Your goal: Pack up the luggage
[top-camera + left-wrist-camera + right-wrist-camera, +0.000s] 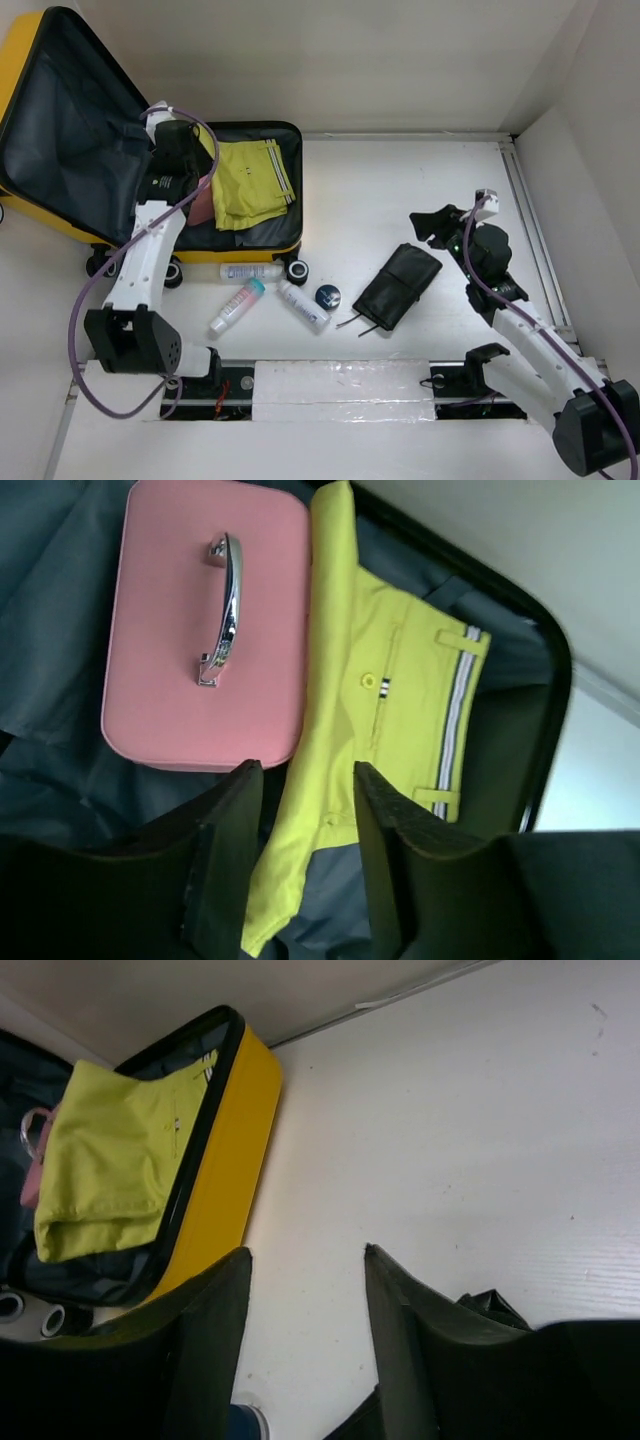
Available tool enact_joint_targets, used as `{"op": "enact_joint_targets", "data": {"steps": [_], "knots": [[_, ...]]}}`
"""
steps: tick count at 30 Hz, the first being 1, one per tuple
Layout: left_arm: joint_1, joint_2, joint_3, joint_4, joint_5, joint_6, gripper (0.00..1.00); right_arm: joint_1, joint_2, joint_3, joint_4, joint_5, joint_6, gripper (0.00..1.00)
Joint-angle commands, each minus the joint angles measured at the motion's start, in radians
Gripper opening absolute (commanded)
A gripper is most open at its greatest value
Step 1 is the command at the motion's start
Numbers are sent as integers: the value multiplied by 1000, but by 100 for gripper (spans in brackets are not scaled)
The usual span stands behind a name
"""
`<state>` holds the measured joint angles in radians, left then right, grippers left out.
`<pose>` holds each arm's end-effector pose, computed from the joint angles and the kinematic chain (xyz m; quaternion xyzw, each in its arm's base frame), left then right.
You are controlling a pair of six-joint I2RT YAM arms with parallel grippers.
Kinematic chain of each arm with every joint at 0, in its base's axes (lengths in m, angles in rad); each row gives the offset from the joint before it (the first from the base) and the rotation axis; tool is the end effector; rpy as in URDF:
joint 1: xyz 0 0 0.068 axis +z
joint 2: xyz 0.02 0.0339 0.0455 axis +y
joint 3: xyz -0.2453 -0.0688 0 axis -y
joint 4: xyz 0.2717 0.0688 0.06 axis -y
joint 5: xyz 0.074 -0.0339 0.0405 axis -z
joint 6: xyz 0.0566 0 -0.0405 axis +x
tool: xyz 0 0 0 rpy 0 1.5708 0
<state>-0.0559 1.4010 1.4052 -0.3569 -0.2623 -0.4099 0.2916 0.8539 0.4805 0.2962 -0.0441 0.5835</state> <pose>0.3710 -0.0061 0.3720 -0.2168 0.7873 -0.0265 0.5766 0.2520 0.0782 0.2451 0.0919 0.7281 0.3024 0.6083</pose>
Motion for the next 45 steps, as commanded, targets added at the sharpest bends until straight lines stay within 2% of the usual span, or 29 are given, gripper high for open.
{"op": "enact_joint_targets", "data": {"steps": [1,2,4,5,7,8,9,10,12,13,14,15,17,18,19,22,25,28,31,34,39,45], "knots": [[4,-89,-54,51,56,-35,40,35,22,75,24,-57,-42,54],[4,-120,-70,79,90,-49,41,47,52,85,24,-68,-54,40],[4,-227,-145,142,209,-78,43,96,94,112,24,-89,-99,25],[4,-262,-175,198,248,-87,43,116,120,145,12,-99,-117,9],[-16,-350,-268,255,335,-98,43,167,209,196,-41,-108,-181,5],[-42,-373,-293,291,324,-98,44,226,239,245,-60,-108,-203,4],[-77,-391,-319,318,308,-98,44,256,299,265,-74,-108,-223,4],[-167,-405,-351,341,287,-83,46,283,327,286,-94,-108,-250,4],[-270,-405,-351,372,163,-83,46,354,375,334,-106,-129,-269,4],[-327,-387,-351,387,115,-67,47,377,407,346,-121,-129,-290,5],[-438,-355,-321,397,18,-67,47,398,418,355,-130,-129,-290,7],[-484,-337,-307,416,-14,-57,47,443,418,356,-131,-129,-290,9],[-528,-321,-298,433,-11,-92,47,487,427,331,-131,-108,-300,29],[-529,-333,-331,452,41,-118,47,527,427,322,-131,-99,-300,38],[-529,-364,-372,529,54,-131,47,546,436,311,-131,-99,-300,53],[-529,-496,-531,617,87,-159,48,615,474,299,-131,-61,-309,65],[-529,-586,-601,636,142,-159,48,655,533,319,-131,-2,-309,65],[-529,-680,-633,645,169,-124,49,681,600,349,-131,-11,-329,65],[-529,-717,-589,658,178,-101,51,702,678,372,-131,-23,-338,65],[-529,-717,-568,703,238,-128,51,727,732,395,-131,-14,-338,65],[-529,-706,-615,763,323,-170,53,765,810,480,-170,12,-347,66],[-529,-706,-640,796,253,-146,54,796,879,504,-190,43,-334,65]]}}
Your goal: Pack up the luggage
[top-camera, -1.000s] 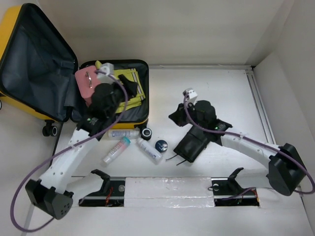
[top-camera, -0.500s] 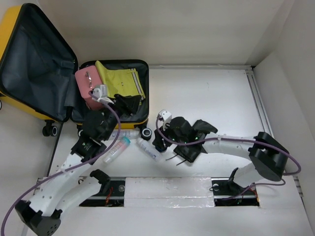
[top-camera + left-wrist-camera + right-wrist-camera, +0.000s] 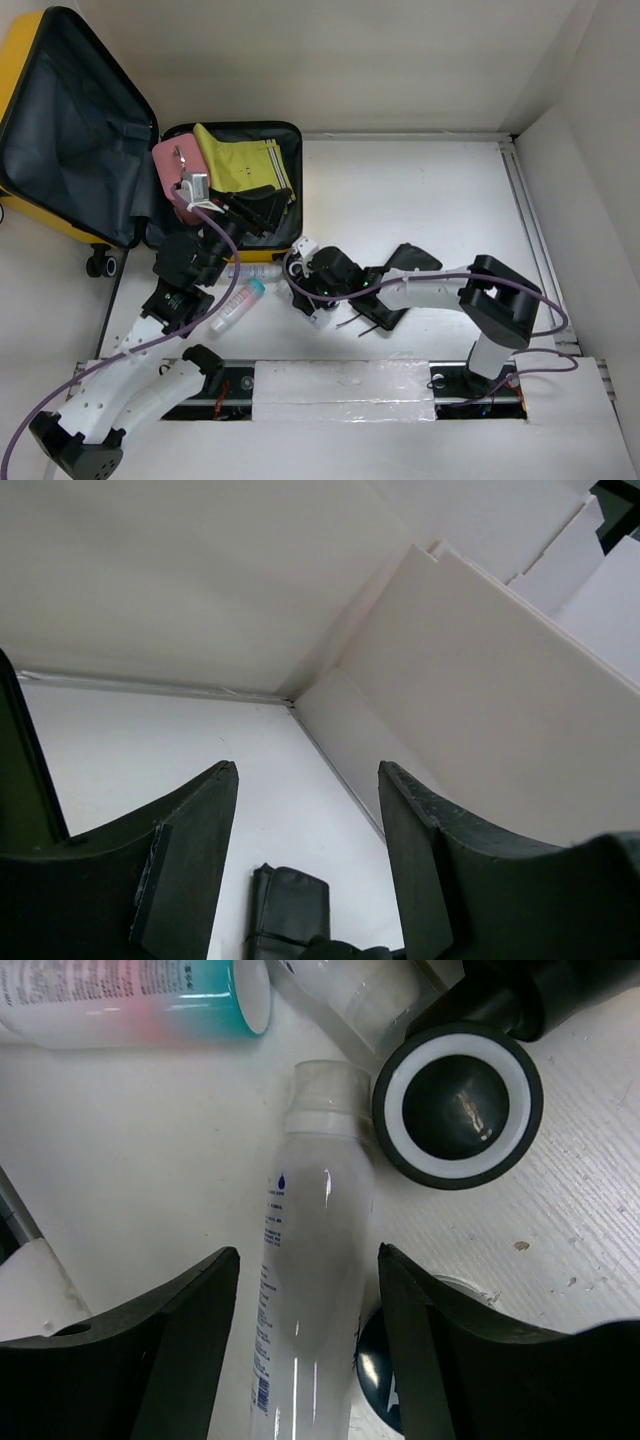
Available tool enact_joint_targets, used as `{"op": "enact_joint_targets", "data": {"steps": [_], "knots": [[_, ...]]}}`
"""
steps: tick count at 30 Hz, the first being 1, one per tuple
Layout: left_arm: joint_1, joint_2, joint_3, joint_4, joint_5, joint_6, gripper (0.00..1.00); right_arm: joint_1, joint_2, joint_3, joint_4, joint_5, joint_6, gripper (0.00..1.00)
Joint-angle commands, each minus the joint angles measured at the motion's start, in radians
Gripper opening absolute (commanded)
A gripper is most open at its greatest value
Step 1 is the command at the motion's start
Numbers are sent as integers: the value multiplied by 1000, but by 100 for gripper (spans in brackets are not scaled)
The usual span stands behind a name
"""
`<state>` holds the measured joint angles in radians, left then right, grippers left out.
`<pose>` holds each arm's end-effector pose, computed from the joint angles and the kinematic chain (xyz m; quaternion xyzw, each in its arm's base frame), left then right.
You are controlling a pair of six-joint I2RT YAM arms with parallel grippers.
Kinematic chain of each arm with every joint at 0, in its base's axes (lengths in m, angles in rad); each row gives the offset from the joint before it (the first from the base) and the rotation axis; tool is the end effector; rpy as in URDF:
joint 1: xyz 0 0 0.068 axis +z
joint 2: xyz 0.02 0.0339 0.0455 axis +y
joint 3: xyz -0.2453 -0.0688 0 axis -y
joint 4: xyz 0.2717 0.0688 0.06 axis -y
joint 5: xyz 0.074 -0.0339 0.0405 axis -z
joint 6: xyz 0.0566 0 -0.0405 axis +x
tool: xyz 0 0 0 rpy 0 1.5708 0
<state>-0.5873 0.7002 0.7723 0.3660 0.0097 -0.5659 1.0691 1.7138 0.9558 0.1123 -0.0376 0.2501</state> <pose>0.1806 -0.1209 0.4064 0.0098 0.5365 -0.4622 0.7060 0.1894 0.3498 0.1345 -0.3639 0.8174 0.2867 0.3423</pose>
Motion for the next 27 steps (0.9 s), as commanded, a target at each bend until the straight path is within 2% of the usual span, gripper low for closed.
{"op": "enact_joint_targets", "data": {"steps": [1,8,10,11,13,14,21,24,27], "knots": [[3,-5,-7,73,-43,11,54,19,29,29,-6,45,0,63],[3,4,-16,114,-34,11,54,38,92,51,-26,142,40,62],[3,-5,-16,114,-59,11,54,48,92,51,-26,142,40,57],[3,-19,-28,114,-86,2,54,61,92,51,-26,153,40,51],[3,-30,-37,114,-100,1,54,74,72,51,-26,179,40,24],[3,-30,-27,114,-100,1,54,74,51,51,-26,179,54,22],[3,-63,-7,65,-172,1,54,74,-213,69,-57,130,26,22],[3,-100,-18,79,-208,1,53,31,-223,141,-80,71,17,22],[3,-134,-36,67,-246,-8,51,-24,-142,250,-80,47,-3,22]]}}
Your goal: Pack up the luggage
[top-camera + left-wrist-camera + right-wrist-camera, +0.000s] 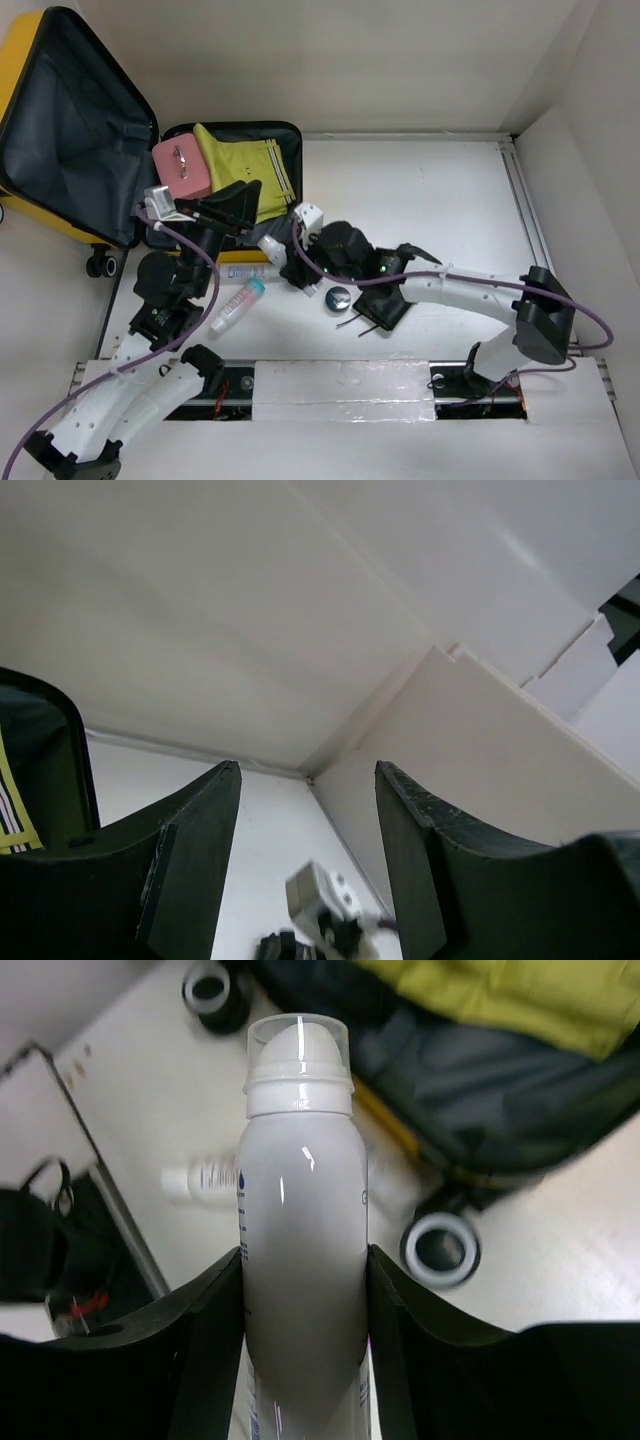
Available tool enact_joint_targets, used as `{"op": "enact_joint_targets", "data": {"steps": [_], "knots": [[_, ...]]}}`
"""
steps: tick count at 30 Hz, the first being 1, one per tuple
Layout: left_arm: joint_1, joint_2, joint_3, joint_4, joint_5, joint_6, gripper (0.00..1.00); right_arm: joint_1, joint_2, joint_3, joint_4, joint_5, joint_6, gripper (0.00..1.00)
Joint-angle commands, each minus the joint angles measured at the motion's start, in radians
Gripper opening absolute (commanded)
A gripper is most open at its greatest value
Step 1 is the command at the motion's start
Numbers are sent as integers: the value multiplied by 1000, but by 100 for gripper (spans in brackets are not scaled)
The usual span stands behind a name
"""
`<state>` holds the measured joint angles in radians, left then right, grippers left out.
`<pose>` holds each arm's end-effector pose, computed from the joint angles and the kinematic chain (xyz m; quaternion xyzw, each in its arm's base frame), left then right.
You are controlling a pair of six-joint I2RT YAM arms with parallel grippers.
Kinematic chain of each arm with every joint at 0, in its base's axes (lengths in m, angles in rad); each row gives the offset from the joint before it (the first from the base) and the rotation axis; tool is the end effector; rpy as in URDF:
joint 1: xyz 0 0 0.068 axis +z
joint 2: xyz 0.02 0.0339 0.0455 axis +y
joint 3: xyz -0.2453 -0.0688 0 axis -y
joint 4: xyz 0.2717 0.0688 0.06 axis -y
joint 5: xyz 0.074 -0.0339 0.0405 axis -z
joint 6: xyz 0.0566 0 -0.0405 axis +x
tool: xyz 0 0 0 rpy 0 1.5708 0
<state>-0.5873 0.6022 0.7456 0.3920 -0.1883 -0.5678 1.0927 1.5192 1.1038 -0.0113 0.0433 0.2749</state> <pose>0.1637 -0.0963 0.4168 -0.0769 0.4935 -0.4333 0.7502 0.1857 0.3531 0.2497 -0.3235 0.7760 0.3278 0.4310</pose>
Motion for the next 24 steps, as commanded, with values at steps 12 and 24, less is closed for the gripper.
{"op": "enact_joint_targets", "data": {"steps": [12,24], "knots": [[3,65,47,-99,-99,3,53,-324,552,757,132,-187,222,76],[-72,480,110,-9,230,121,62,-609,-212,-162,146,141,193,44]]}}
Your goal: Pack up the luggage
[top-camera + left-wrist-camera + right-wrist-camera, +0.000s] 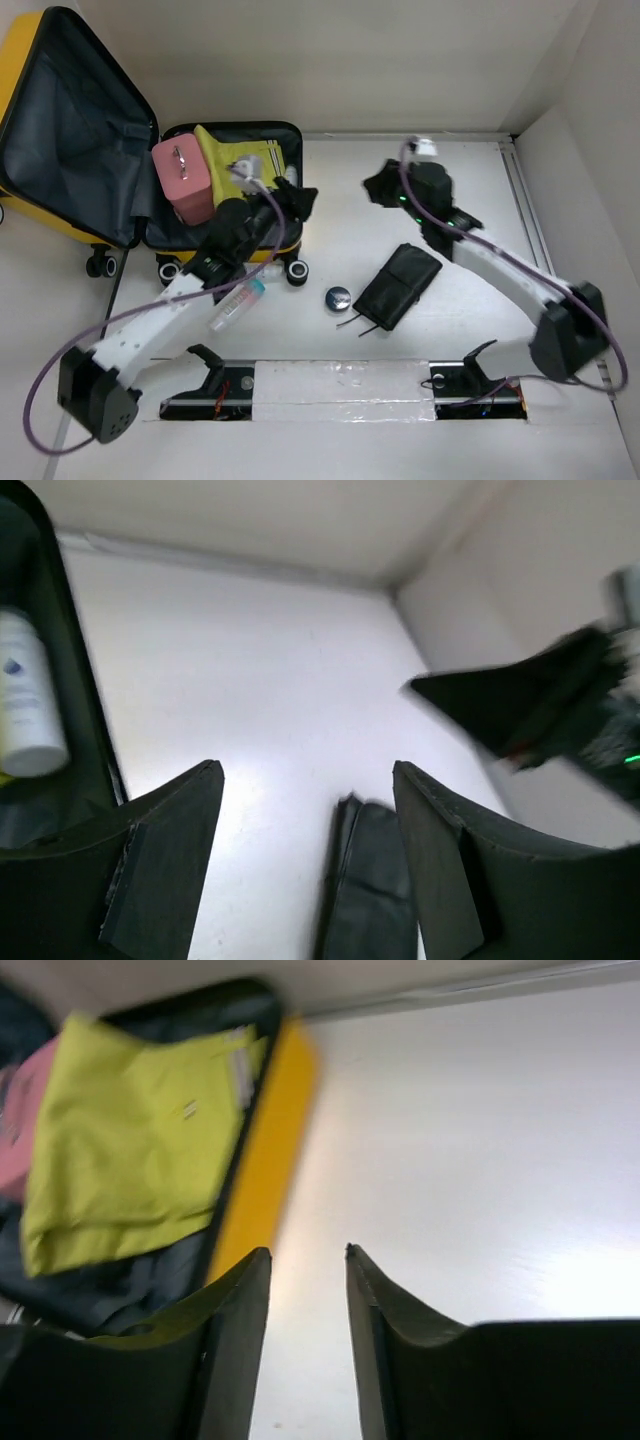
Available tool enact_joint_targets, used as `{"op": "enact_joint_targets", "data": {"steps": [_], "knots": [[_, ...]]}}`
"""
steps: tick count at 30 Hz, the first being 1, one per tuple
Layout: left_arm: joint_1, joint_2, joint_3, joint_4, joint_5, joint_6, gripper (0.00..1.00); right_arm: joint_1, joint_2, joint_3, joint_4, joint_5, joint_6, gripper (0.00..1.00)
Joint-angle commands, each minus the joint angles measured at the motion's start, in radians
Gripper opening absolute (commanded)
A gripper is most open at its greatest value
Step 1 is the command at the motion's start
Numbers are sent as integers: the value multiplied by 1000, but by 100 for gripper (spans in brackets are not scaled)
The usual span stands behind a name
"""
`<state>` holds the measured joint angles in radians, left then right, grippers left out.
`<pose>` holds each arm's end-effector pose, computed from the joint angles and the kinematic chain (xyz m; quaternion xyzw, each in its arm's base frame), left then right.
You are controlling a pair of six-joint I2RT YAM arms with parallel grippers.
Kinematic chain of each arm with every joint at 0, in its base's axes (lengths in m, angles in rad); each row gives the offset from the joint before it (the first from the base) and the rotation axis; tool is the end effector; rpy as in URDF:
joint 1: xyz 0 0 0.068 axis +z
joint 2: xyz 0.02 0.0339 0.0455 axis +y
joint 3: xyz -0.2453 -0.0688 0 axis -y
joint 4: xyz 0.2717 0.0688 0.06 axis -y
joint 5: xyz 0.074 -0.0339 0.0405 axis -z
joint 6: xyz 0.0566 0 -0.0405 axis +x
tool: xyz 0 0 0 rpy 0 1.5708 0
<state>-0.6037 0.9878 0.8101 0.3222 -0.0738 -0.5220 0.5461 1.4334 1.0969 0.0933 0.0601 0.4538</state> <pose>0.2428 -0.1624 0.3481 -0.0012 0.6544 -0.3829 0.6521 0.3345 0.1993 0.2920 -0.0178 0.7873 0.2745 0.5518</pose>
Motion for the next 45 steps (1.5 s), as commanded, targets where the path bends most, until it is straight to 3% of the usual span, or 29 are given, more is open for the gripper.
{"op": "enact_joint_targets", "data": {"steps": [1,2,4,6,11,20,25,29,34,36,39,45], "knots": [[-108,139,64,45,73,112,64,-81,-240,-208,42,147,23,40],[-202,238,120,20,-1,147,64,-98,-296,-257,42,191,23,39],[-255,328,168,-37,9,192,66,-156,-448,-356,16,224,32,39],[-265,429,178,-11,159,205,66,-205,-537,-403,-30,263,33,39],[-277,629,251,-75,313,260,68,-299,-700,-451,-78,219,33,63],[-277,900,399,-196,460,310,75,-342,-686,-494,-60,37,13,65],[-277,953,419,-227,437,310,73,-342,-666,-503,-49,10,3,65],[-277,976,399,-218,477,310,63,-342,-666,-512,-35,0,3,65],[-297,1026,386,-196,563,292,35,-342,-666,-522,-24,0,3,65],[-306,1035,386,-196,563,292,30,-342,-666,-522,-24,0,3,65],[-317,1035,386,-196,549,283,0,-342,-666,-522,-15,0,3,65],[-326,961,396,-131,520,229,0,-342,-666,-531,-15,-3,3,65]]}}
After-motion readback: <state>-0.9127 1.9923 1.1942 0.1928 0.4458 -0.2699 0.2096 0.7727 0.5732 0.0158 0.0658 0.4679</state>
